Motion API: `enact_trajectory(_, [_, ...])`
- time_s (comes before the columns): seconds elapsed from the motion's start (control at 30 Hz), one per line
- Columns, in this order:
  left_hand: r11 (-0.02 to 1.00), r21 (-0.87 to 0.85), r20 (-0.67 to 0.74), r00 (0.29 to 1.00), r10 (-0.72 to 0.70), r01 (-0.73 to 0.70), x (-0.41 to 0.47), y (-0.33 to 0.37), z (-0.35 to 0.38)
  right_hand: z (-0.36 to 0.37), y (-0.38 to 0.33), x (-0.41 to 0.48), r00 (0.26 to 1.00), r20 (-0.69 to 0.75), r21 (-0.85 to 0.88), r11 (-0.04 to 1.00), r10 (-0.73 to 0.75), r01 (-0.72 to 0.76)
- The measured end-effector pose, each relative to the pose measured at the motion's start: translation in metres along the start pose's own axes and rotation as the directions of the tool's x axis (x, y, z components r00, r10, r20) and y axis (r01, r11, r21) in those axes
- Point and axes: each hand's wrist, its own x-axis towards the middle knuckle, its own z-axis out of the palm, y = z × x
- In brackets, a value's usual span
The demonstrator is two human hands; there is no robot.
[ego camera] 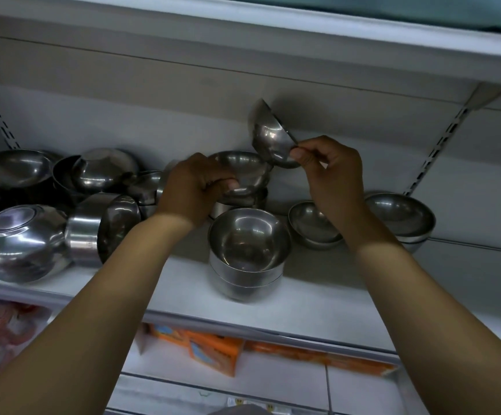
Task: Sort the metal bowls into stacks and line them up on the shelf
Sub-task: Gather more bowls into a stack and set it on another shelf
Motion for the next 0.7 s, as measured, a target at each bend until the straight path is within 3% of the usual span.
enact_trajectory(0.27, [0.93,0.112,0.024,0.937,0.349,-0.349,0.01,0.035,0.007,-0.03,-0.015,-0.02,0.989,-0.047,-0.135,0.981,-0.143,0.136])
enact_trajectory(0.5, [0.883,0.032,-0.012,0.883,0.469,-0.468,-0.003,0.079,0.033,-0.075,-0.011,-0.057,0.984,-0.176,-0.211,0.977,-0.021,-0.016])
enact_trajectory(0.57, [0.904,0.042,0.081,0.903,0.422,-0.426,-0.004,0.085,0.046,-0.085,-0.003,-0.066,0.98,-0.201,-0.259,0.965,-0.019,-0.034])
enact_trajectory(0.63, [0.955,0.092,0.249,0.935,0.253,-0.283,0.0,0.092,0.054,-0.092,0.004,-0.074,0.976,-0.219,-0.298,0.951,0.015,-0.081])
enact_trajectory(0.7, [0.954,0.185,0.373,0.915,0.153,-0.235,0.006,0.094,0.062,-0.096,0.009,-0.081,0.97,-0.236,-0.292,0.947,0.067,-0.136])
